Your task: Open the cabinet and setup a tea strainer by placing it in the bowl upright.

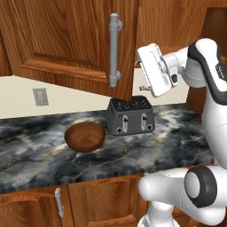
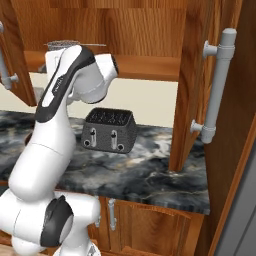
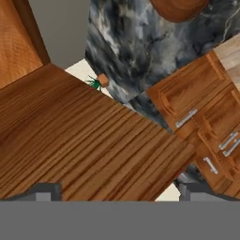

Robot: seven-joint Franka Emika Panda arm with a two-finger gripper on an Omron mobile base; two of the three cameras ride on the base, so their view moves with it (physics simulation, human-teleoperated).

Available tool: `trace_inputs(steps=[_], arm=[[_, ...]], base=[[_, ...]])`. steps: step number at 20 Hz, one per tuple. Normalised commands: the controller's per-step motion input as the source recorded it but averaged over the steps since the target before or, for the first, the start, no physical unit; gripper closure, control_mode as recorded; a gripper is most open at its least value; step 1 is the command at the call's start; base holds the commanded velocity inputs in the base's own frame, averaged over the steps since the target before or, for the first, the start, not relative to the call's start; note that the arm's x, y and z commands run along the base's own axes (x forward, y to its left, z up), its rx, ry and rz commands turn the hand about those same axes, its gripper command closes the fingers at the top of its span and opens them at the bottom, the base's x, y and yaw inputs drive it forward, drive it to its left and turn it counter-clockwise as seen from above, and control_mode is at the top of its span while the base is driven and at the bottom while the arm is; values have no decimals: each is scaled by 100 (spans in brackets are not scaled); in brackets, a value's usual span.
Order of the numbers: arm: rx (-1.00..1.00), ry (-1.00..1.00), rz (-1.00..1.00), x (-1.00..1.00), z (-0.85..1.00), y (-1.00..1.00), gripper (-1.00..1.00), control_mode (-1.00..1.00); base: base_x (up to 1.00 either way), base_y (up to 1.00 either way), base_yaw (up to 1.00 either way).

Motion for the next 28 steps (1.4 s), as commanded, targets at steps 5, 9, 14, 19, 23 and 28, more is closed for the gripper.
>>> trace_inputs(steps=[5,9,14,19,23,28], arm=[[0,3,9,25,-17,53,-100,-100],[0,11,4,0,-16,95,-100,-100],[-1,15,6,0,-11,100,-100,-100],[-6,11,4,-3,-7,100,-100,-100],[-12,5,3,-16,0,100,-100,-100],[-14,5,3,-16,0,100,-100,-100]], base=[[0,0,0],[0,0,0],[0,0,0],[0,0,0],[0,0,0],[0,0,0]])
